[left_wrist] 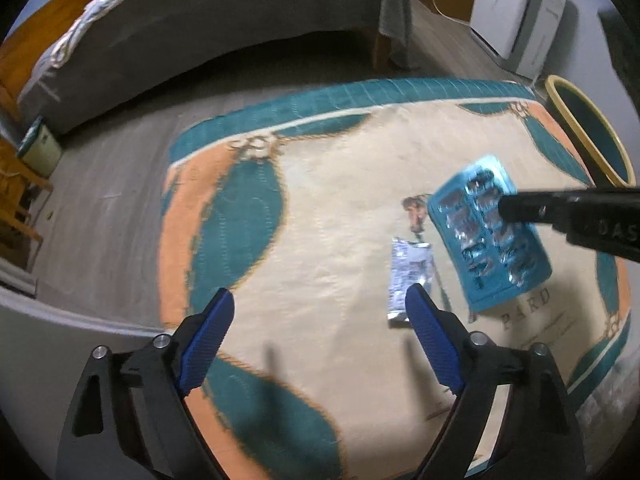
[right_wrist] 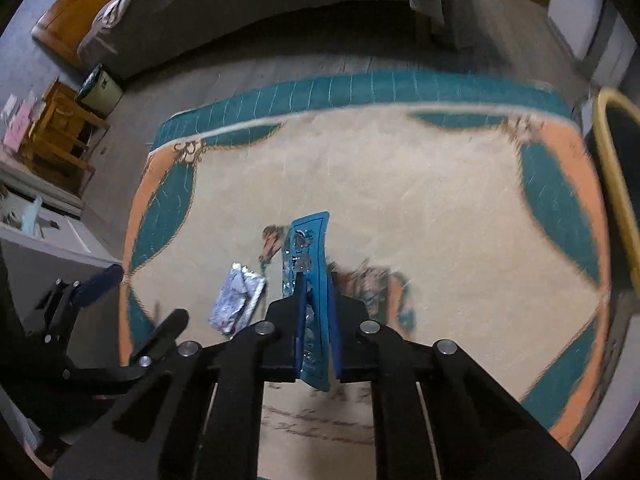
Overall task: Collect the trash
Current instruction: 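Grasp the blue blister pack with the right gripper while the left grasps the silver sachet, then carry the blister pack with the right gripper while the left carries the sachet over the wastebasket, then open both grippers over the wastebasket to drop the blister pack and sachet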
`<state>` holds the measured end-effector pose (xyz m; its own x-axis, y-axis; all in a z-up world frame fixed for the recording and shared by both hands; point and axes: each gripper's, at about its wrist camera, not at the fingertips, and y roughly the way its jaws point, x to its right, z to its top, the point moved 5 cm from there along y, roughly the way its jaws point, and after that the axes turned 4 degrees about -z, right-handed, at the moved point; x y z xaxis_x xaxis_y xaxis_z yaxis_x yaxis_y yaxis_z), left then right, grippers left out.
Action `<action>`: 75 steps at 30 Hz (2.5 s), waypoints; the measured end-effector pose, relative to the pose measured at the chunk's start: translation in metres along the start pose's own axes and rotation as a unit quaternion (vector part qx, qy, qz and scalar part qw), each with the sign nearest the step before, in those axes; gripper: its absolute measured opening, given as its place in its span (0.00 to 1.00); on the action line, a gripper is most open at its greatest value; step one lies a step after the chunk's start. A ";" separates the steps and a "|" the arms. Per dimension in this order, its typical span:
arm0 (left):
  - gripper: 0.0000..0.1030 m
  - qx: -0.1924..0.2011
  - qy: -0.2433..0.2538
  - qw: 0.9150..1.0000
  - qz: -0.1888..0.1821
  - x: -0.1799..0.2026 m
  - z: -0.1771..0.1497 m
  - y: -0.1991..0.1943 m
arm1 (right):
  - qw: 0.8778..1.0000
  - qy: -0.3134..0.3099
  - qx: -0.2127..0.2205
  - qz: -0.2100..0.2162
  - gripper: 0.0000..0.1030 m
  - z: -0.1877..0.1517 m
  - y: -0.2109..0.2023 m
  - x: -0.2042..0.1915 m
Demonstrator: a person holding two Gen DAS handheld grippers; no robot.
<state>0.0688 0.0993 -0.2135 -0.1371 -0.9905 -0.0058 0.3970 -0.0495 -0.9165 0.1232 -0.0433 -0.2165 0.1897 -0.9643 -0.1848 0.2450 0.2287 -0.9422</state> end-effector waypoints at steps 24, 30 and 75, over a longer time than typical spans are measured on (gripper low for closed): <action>0.30 0.023 0.051 0.997 -0.053 0.073 0.037 -0.001 | 0.996 0.018 0.075 -0.032 0.09 0.034 -0.058 0.065; 0.30 0.063 0.058 0.995 -0.049 0.098 0.064 -0.022 | 0.993 0.030 0.104 -0.044 0.09 0.041 -0.083 0.099; 0.34 0.178 0.215 0.948 -0.154 0.375 0.189 -0.019 | 0.962 0.155 0.187 -0.121 0.09 0.027 -0.165 0.370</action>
<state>0.1816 -0.2957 -0.1227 -0.6230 -0.7822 0.0083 0.5488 -0.4446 -0.7079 0.1789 -0.4340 -0.1222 -0.1951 -0.9755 -0.1013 0.5826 -0.0322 -0.8121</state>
